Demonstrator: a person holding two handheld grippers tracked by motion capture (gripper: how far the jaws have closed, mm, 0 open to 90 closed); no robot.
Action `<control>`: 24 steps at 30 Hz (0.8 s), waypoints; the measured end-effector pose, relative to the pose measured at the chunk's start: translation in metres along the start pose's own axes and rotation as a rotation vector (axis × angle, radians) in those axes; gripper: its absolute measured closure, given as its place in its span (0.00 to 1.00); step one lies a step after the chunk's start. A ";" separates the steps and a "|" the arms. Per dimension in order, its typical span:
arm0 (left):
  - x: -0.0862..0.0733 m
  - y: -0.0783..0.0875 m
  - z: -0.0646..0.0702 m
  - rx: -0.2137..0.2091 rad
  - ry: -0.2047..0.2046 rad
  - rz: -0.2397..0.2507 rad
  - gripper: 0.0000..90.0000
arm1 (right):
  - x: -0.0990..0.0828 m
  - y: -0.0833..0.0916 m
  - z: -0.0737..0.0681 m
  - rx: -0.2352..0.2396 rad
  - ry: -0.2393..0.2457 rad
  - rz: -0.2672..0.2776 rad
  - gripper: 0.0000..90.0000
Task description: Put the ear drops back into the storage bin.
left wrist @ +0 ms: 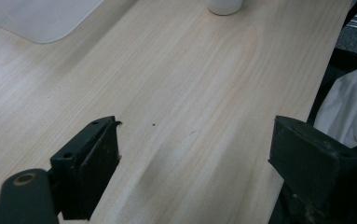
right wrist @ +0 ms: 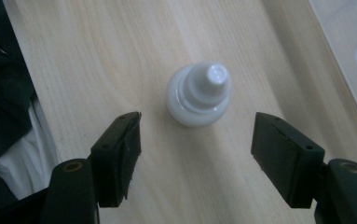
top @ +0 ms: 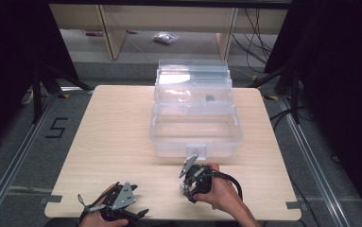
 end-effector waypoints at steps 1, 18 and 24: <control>0.000 0.000 0.000 0.001 -0.012 -0.010 0.17 | 0.001 0.000 -0.001 0.008 -0.009 -0.018 0.39; 0.000 0.000 0.000 -0.004 -0.012 -0.002 0.17 | 0.019 -0.017 -0.006 0.026 0.062 -0.075 0.53; 0.000 0.000 0.000 -0.001 -0.013 -0.003 0.17 | 0.023 -0.021 -0.005 0.022 0.081 -0.080 0.57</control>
Point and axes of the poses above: each handheld gripper's, and its own axes: y roughly backward along the jaws, x roughly out of its top, z roughly to its right, the point moved 4 cm from there along -y, roughly forward along the jaws, and after that the axes turned 14 degrees about -x, right-handed, at the moved point
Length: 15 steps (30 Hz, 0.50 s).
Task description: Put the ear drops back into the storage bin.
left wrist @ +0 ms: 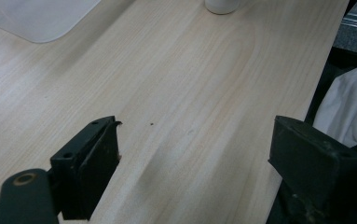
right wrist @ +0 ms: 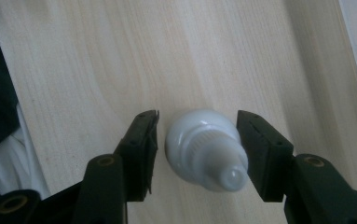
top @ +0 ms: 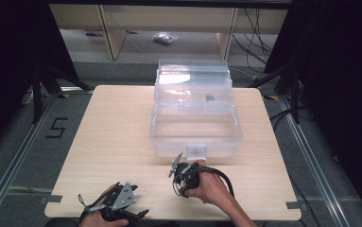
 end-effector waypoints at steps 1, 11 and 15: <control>0.000 0.000 0.000 -0.001 0.000 0.002 0.17 | 0.000 0.000 0.000 0.005 0.002 -0.006 0.57; 0.000 0.001 0.000 0.001 -0.004 -0.010 0.17 | 0.001 -0.005 -0.001 0.000 0.042 -0.037 0.67; 0.000 0.001 0.000 0.001 -0.002 -0.006 0.17 | 0.000 -0.001 -0.002 -0.005 0.035 -0.045 0.67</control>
Point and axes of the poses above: each handheld gripper's, and its own axes: y roughly backward along the jaws, x roughly out of its top, z roughly to its right, the point moved 4 cm from there along -y, roughly forward along the jaws, and after that the axes turned 14 degrees about -x, right-handed, at the moved point
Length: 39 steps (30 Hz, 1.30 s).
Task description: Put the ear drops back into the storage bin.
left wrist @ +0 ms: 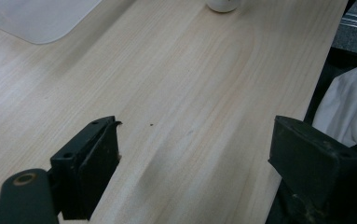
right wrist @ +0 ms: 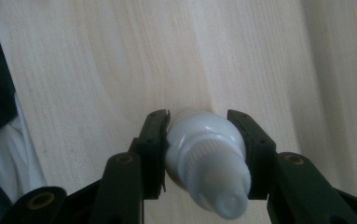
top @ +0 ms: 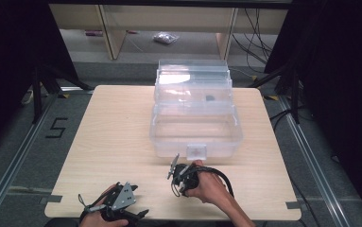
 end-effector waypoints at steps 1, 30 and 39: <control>0.000 0.000 0.000 0.000 0.000 0.000 0.17 | 0.000 0.001 0.000 -0.002 -0.006 0.000 0.67; -0.001 0.001 -0.001 0.004 0.004 -0.004 0.17 | -0.026 0.034 0.041 0.024 -0.106 0.044 0.67; -0.001 0.000 -0.002 0.009 -0.002 -0.007 0.17 | -0.039 0.047 0.060 0.026 -0.134 0.035 0.67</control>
Point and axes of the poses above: each handheld gripper's, and its own axes: y roughly backward along the jaws, x roughly out of its top, z roughly to its right, the point moved 4 cm from there along -y, roughly forward along the jaws, and after that the axes turned 14 degrees about -x, right-handed, at the moved point
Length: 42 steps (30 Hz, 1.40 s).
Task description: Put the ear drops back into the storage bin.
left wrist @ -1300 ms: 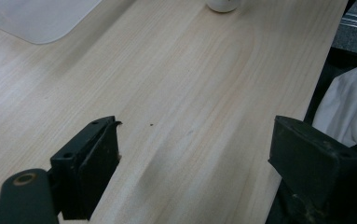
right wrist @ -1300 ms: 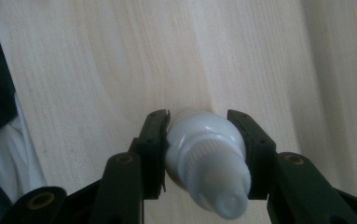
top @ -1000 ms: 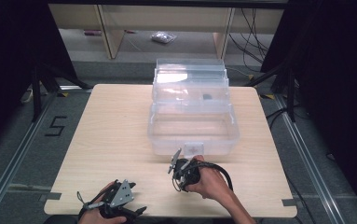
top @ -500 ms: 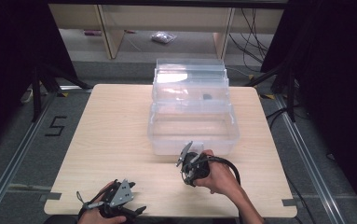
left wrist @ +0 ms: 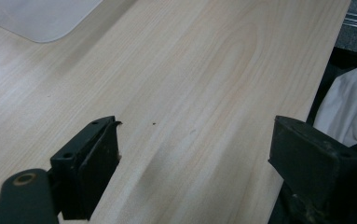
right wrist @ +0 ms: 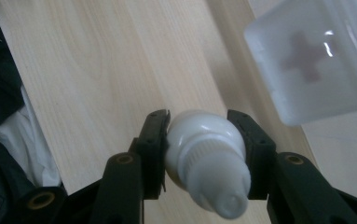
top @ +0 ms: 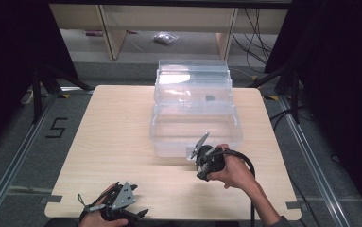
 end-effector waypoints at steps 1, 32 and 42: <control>0.000 0.000 0.000 -0.005 0.004 0.003 0.17 | -0.001 0.002 0.003 0.002 0.001 -0.002 0.67; 0.000 -0.001 0.001 -0.008 0.005 0.011 0.17 | -0.023 0.048 0.070 -0.069 -0.103 -0.034 0.67; 0.000 -0.001 0.001 -0.009 0.007 0.003 0.17 | -0.021 0.061 0.093 -0.090 -0.136 -0.034 0.67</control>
Point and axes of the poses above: each handheld gripper's, and its own axes: y roughly backward along the jaws, x roughly out of its top, z roughly to its right, the point moved 4 cm from there along -y, roughly forward along the jaws, and after that the axes turned 14 degrees about -x, right-handed, at the moved point
